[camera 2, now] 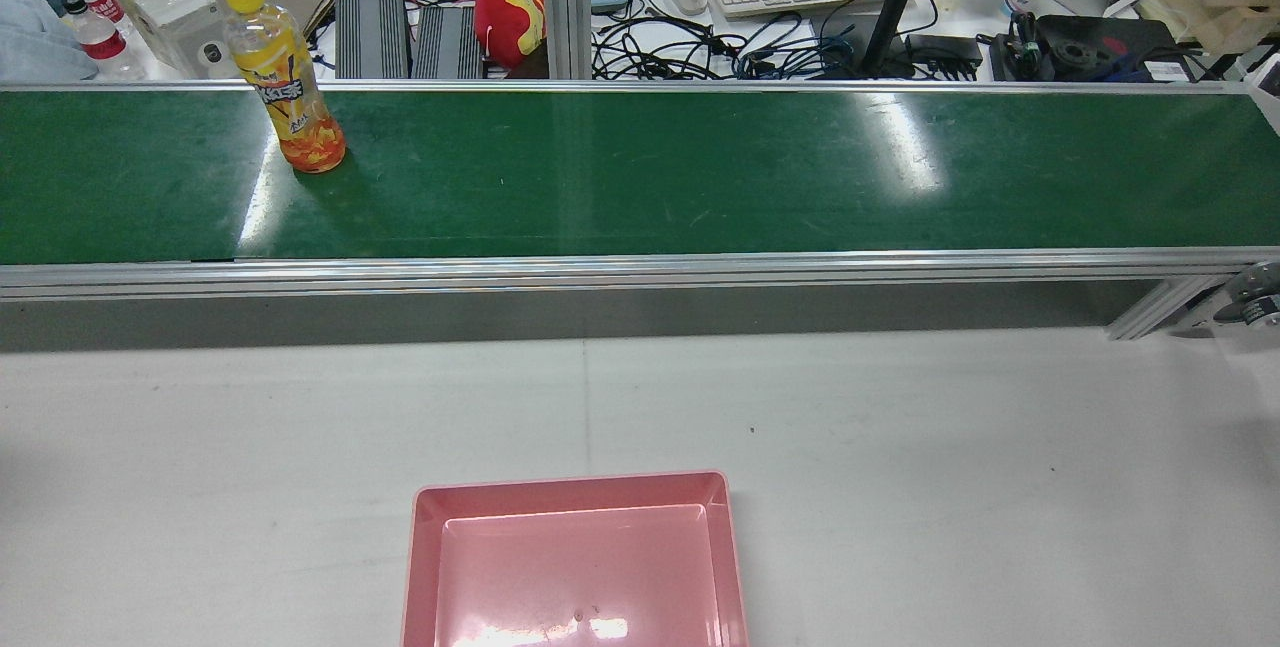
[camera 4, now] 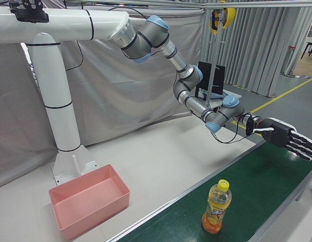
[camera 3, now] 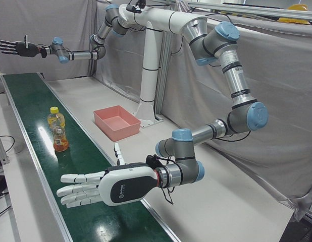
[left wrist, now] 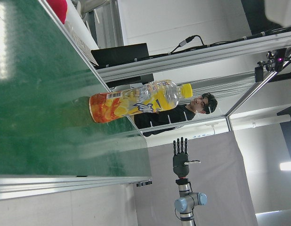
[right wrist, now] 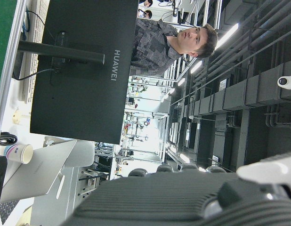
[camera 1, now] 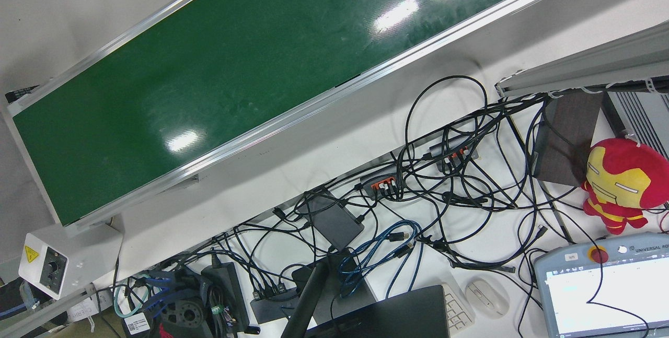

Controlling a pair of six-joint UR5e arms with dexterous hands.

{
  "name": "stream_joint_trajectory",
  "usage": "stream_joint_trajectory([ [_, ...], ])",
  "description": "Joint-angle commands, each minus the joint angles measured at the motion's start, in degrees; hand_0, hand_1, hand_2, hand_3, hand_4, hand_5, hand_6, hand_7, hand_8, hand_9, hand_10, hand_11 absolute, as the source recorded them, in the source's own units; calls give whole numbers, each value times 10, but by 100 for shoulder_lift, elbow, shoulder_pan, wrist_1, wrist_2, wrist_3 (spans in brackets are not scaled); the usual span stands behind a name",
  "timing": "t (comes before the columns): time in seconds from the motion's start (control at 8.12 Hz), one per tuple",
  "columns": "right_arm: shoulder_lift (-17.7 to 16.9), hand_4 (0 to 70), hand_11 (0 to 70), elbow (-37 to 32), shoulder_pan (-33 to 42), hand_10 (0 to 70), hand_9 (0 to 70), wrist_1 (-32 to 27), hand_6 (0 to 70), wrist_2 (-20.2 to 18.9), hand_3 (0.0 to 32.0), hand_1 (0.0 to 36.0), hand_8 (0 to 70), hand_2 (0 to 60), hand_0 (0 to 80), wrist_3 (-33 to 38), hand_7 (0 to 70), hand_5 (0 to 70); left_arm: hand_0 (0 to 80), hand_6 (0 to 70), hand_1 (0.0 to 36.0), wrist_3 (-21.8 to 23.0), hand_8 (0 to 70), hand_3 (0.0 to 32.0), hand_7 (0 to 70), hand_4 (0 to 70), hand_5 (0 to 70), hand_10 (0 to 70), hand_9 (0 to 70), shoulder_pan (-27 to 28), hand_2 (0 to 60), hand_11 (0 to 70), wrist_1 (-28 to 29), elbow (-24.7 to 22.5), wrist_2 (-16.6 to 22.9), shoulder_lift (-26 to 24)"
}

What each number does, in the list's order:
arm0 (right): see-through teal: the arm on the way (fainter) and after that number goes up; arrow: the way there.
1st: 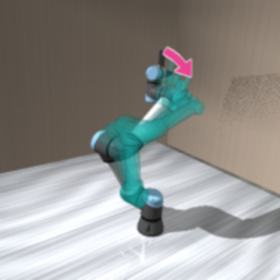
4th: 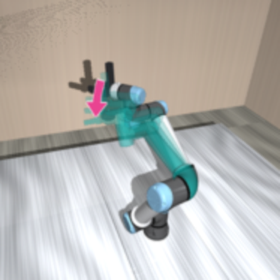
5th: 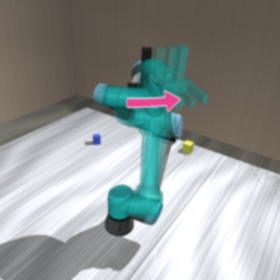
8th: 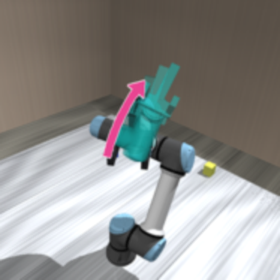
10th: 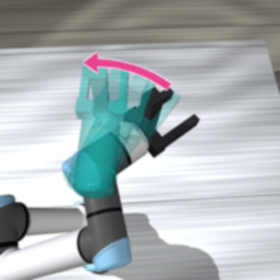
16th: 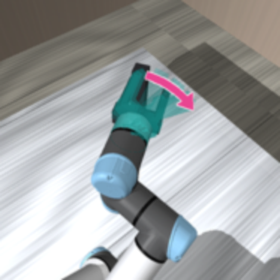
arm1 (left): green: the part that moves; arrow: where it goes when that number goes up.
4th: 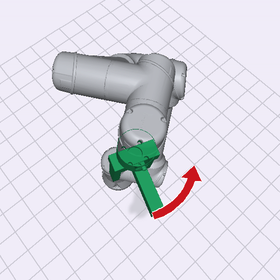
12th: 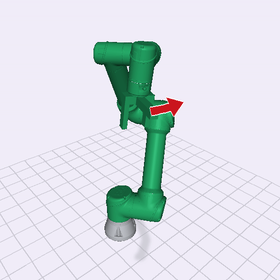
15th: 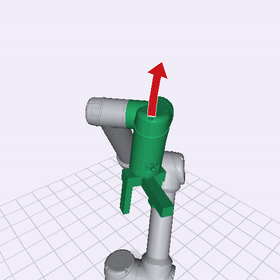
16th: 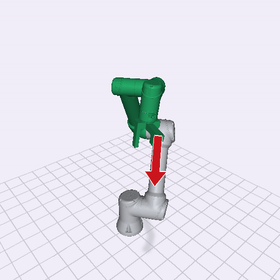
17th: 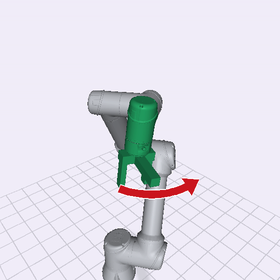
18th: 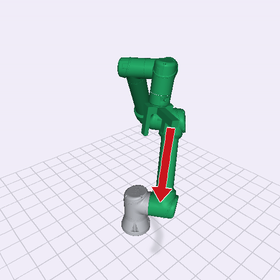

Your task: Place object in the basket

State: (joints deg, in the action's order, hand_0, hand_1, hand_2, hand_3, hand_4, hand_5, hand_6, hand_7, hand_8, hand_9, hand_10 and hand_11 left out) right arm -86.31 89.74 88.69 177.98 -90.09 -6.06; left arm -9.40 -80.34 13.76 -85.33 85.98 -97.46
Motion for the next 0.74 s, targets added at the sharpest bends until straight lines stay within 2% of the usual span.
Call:
stream_joint_trajectory([
  [0.0,0,0,0,0,-1,0,0,0,0,9,0,0,0,0,0,0,0,0,568,0,84,-44,2,0,0,47,109,26,11,88,0,56,-119,-106,6,-27],
  [0.37,0,0,0,0,-1,0,0,0,0,0,0,0,0,0,0,0,0,0,579,0,98,-123,4,0,0,63,106,30,11,185,0,63,-268,-115,6,-54],
  [0.62,0,0,0,0,-1,0,0,0,0,0,0,0,0,0,0,0,0,0,575,0,95,-254,6,0,0,57,102,23,14,404,0,52,-382,-229,6,-72],
])
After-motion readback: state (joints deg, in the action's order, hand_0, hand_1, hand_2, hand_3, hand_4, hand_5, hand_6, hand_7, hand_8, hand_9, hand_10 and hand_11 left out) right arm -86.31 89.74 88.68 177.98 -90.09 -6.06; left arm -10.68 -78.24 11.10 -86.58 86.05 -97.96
